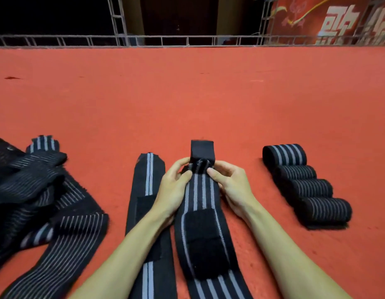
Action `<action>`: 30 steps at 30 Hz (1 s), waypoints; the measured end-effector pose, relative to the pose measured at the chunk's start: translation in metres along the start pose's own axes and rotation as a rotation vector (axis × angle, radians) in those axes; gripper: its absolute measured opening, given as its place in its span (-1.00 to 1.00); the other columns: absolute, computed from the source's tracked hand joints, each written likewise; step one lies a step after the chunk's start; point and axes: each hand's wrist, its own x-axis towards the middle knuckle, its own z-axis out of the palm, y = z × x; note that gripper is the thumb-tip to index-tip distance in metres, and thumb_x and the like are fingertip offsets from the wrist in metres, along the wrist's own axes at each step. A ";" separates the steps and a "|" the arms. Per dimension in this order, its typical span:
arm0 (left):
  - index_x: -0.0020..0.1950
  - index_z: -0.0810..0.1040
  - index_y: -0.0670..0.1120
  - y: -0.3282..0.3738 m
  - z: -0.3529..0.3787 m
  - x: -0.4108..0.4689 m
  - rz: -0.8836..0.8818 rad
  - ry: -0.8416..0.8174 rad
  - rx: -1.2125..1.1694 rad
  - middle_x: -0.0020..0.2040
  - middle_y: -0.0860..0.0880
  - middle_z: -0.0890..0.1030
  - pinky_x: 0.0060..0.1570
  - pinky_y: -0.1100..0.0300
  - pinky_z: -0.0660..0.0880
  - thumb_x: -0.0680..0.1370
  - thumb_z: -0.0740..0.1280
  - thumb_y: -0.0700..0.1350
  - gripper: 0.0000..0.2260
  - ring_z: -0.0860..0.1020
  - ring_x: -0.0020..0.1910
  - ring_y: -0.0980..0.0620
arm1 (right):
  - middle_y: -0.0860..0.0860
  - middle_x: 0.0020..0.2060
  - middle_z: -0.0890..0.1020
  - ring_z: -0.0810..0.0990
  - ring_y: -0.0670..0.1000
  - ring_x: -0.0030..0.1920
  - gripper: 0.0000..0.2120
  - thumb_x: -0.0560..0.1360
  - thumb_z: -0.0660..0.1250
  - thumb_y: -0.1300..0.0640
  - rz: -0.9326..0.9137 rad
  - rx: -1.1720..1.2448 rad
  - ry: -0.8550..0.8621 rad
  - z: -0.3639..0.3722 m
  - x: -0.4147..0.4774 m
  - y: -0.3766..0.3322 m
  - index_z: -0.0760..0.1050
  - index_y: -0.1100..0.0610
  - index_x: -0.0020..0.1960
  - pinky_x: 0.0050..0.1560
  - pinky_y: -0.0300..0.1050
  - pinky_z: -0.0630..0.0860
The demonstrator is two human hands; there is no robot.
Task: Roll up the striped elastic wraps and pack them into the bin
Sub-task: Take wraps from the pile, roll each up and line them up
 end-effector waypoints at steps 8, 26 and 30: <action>0.13 0.55 -0.04 -0.005 -0.005 0.006 0.055 -0.017 -0.092 -0.10 0.14 0.67 -0.19 0.43 0.48 0.60 0.19 -0.31 -0.75 0.62 -0.10 0.25 | 0.14 -0.21 0.67 0.47 -0.18 -0.53 -0.78 0.49 0.35 0.34 -0.094 -0.009 0.023 0.007 -0.003 -0.008 0.63 0.20 0.10 -0.58 -0.34 0.30; 0.33 0.41 -0.03 -0.002 -0.009 -0.004 0.008 -0.067 -0.299 -0.12 -0.03 0.70 -0.22 0.29 0.55 0.53 0.25 -0.39 -0.57 0.66 -0.17 0.09 | -0.03 -0.09 0.70 0.64 -0.12 -0.10 -0.79 0.41 0.45 0.25 -0.382 -0.137 0.045 0.009 -0.013 -0.011 0.65 0.10 0.04 -0.01 -0.20 0.53; 0.33 0.42 -0.01 -0.002 -0.009 -0.006 -0.026 -0.039 -0.354 0.03 -0.06 0.69 -0.17 0.27 0.57 0.55 0.25 -0.35 -0.60 0.66 -0.06 0.05 | 0.09 -0.02 0.69 0.67 -0.03 -0.02 -0.60 0.40 0.45 0.34 -0.275 -0.068 0.048 0.013 -0.011 -0.009 0.53 0.14 0.21 0.03 -0.21 0.57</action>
